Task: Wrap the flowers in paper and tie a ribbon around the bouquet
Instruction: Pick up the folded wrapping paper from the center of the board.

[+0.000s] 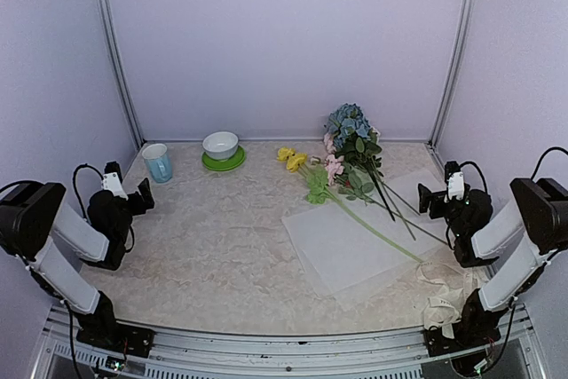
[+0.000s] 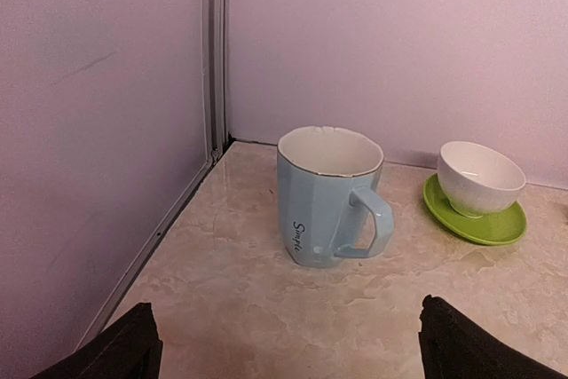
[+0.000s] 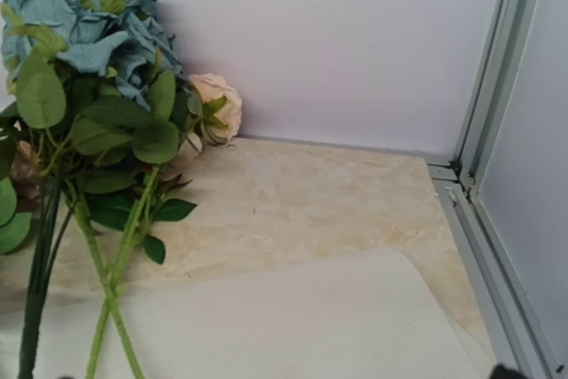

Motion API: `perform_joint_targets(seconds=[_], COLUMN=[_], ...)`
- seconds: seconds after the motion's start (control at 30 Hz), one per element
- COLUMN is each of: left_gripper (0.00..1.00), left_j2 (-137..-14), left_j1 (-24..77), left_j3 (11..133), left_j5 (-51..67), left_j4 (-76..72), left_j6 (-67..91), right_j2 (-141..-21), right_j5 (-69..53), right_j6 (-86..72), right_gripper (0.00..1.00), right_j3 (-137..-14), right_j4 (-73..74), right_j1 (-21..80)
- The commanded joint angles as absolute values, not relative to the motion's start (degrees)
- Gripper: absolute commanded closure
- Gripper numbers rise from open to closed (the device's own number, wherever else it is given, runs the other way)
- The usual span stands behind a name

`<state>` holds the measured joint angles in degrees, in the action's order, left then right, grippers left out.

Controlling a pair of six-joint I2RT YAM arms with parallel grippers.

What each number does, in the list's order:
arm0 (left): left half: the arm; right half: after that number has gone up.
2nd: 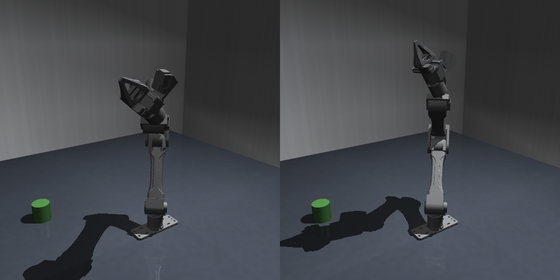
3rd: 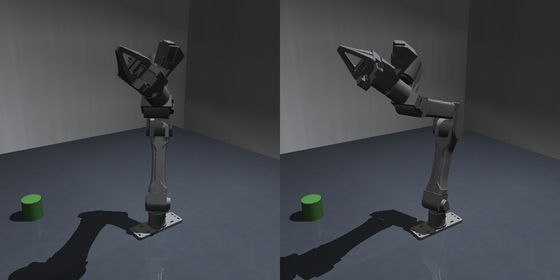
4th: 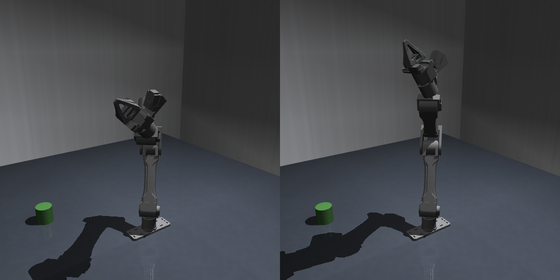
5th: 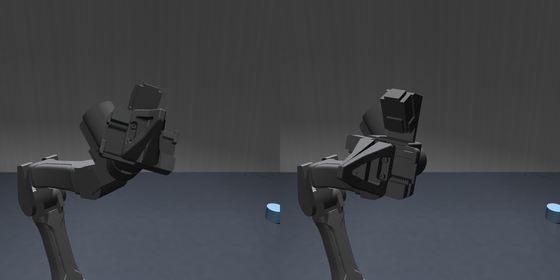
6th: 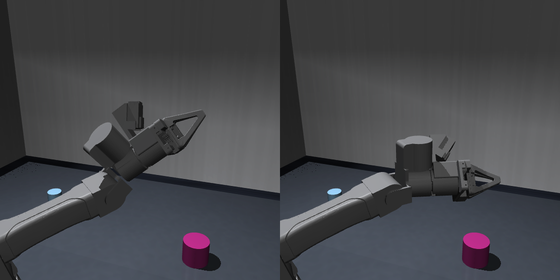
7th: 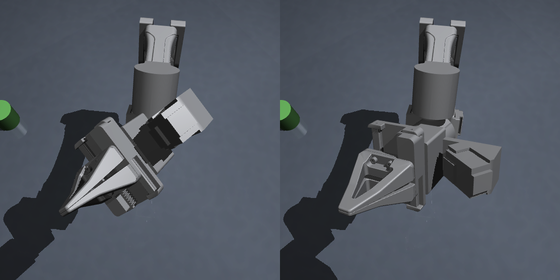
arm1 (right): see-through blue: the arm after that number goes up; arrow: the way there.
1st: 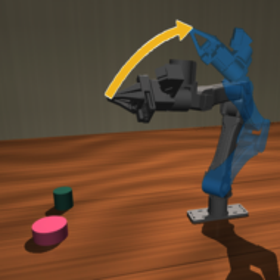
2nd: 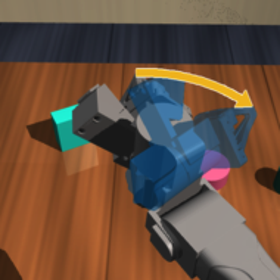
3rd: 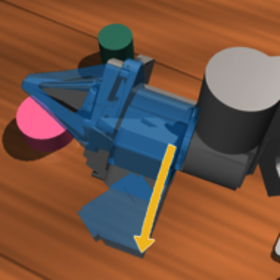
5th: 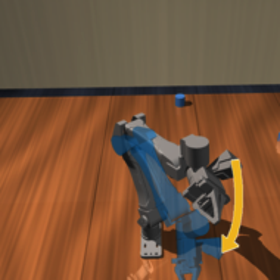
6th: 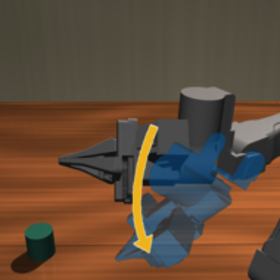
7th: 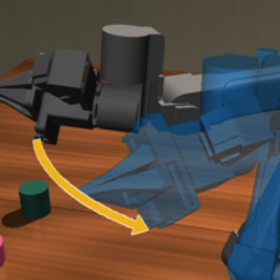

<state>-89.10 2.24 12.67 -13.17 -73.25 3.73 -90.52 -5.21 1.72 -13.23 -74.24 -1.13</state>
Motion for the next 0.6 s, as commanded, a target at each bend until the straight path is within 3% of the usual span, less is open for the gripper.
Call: perform_joint_targets(seconds=[0.0, 0.3, 0.4, 0.57], left_gripper=[0.01, 0.01, 0.01, 0.02], left_j2=[-89.1, -87.8, -81.0, -72.5], left_j1=[2.4, 2.1, 2.6, 11.8], left_j3=[13.6, 13.8, 16.4, 21.8], left_j5=[-13.7, -13.7, -22.0, -45.3], left_j4=[-74.9, -74.2, -63.9, -51.5], left_j6=[3.1, 3.5, 6.1, 1.8], right_j2=[-90.6, -87.0, -77.3, -71.4], right_j5=[-5.9, -2.9, 0.3, -17.5], right_j6=[2.1, 1.1, -3.1, -11.8], right_gripper=[0.0, 0.0, 0.0, 0.13], right_j3=[-13.5, -14.8, -21.9, -33.7], right_j4=[-75.3, -70.9, -51.2, -31.5], right_j1=[-1.2, -1.2, -1.7, -0.6])
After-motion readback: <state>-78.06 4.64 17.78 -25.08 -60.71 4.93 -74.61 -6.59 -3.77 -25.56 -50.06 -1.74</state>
